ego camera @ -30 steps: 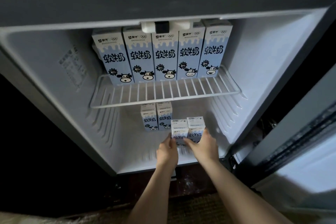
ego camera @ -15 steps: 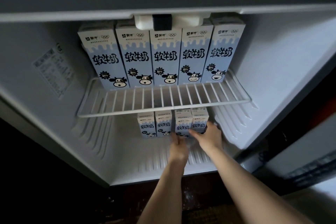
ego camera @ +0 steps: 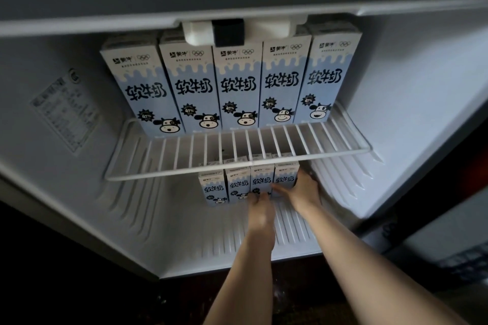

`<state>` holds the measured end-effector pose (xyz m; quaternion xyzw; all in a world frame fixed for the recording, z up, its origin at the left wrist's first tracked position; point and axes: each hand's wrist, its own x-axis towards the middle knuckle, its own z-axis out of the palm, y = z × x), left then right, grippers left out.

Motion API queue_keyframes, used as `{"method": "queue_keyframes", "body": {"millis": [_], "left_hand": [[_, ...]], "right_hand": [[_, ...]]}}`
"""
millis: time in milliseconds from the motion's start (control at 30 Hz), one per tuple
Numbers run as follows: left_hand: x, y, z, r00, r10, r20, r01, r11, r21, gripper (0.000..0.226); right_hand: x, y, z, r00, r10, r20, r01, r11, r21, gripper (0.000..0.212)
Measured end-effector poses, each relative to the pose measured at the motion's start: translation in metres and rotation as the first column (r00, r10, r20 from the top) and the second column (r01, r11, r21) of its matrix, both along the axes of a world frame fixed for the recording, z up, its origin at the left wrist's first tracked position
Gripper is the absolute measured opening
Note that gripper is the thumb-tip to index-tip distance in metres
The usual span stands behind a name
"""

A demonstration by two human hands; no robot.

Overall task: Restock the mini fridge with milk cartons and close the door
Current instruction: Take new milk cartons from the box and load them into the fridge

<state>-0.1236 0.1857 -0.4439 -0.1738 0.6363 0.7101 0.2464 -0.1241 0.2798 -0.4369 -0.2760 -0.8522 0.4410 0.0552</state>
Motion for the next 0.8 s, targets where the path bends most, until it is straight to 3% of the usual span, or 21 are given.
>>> {"method": "queue_keyframes", "body": {"millis": [300, 500, 633, 767, 800], "left_hand": [[0.001, -0.012, -0.004, 0.999, 0.034, 0.034, -0.034, 0.999, 0.017, 0.046], [0.004, -0.032, 0.009, 0.999, -0.047, 0.002, 0.047, 0.986, -0.159, 0.041], [0.011, -0.046, 0.029, 0.985, -0.171, -0.027, 0.151, 0.923, -0.353, 0.043], [0.028, -0.053, 0.061, 0.918, -0.389, -0.072, 0.303, 0.808, -0.506, 0.039], [0.035, -0.055, 0.068, 0.878, -0.475, -0.060, 0.363, 0.743, -0.562, 0.037]], "right_hand": [[0.001, -0.004, -0.003, 0.998, 0.040, 0.038, -0.041, 0.999, 0.017, 0.042], [0.015, -0.010, -0.003, 0.994, 0.034, 0.106, -0.033, 0.999, -0.008, 0.045], [0.033, -0.013, 0.013, 0.984, 0.037, 0.173, -0.044, 0.998, 0.039, 0.050], [0.052, -0.021, 0.037, 0.967, 0.120, 0.223, -0.141, 0.987, 0.081, 0.034], [0.057, -0.023, 0.045, 0.955, 0.151, 0.256, -0.182, 0.978, 0.100, 0.030]]}}
